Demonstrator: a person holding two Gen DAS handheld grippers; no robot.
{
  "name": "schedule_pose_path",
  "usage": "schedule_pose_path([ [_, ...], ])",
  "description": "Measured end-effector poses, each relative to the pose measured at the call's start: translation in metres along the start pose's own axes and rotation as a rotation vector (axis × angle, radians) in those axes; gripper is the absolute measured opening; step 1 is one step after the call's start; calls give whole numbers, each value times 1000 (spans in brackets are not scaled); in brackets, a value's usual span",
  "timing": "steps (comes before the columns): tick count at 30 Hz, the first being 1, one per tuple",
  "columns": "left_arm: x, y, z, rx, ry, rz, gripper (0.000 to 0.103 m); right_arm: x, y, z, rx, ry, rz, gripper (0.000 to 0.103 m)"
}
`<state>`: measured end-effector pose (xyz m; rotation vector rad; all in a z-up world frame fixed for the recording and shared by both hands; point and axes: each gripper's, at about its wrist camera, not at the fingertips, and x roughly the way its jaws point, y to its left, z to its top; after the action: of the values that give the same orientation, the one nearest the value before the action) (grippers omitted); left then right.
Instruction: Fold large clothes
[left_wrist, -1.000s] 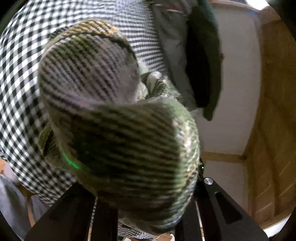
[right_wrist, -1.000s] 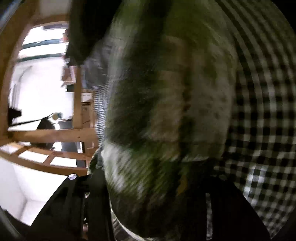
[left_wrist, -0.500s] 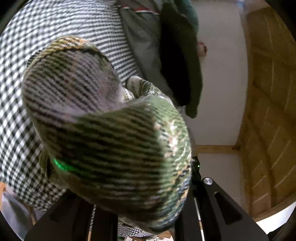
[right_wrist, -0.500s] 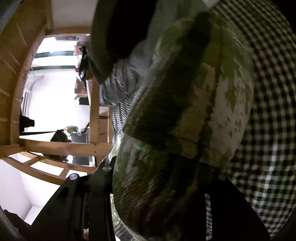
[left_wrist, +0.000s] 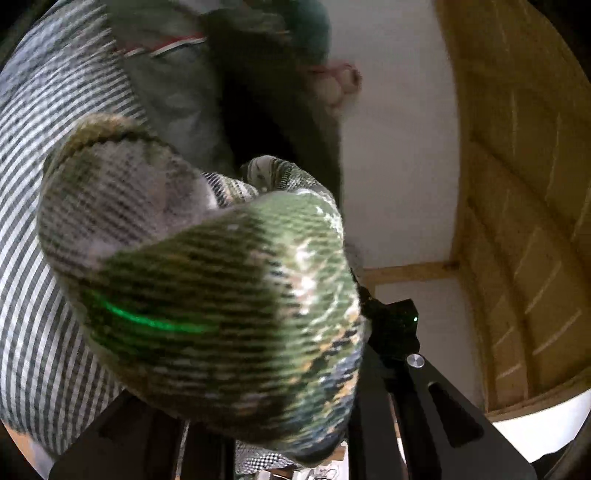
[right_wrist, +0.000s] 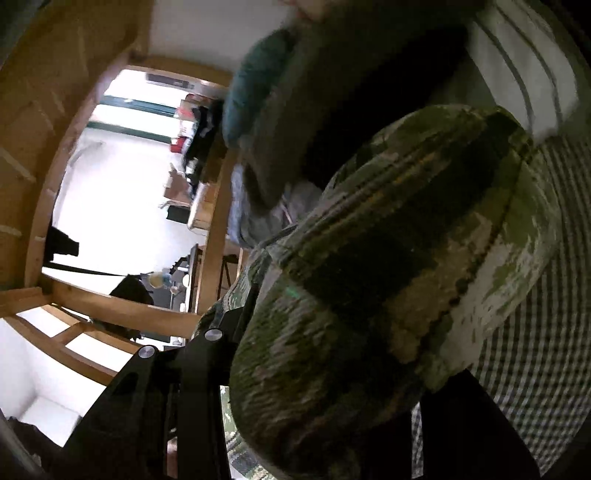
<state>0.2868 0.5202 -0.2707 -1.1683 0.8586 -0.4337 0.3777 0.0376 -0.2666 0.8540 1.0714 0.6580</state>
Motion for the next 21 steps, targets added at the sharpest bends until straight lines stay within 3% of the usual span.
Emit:
schedule_pose_path([
  [4, 17, -46, 40, 80, -11, -77, 12, -24, 44, 51, -86, -51, 32, 36],
  [12, 59, -154, 143, 260, -83, -207, 12, -52, 160, 209, -310, -97, 91, 36],
  [17, 92, -207, 220, 349, -188, -228, 13, -26, 219, 336, -439, -62, 147, 36],
  [21, 105, -212, 234, 301, -262, -218, 13, 25, 225, 414, -456, 44, 186, 36],
])
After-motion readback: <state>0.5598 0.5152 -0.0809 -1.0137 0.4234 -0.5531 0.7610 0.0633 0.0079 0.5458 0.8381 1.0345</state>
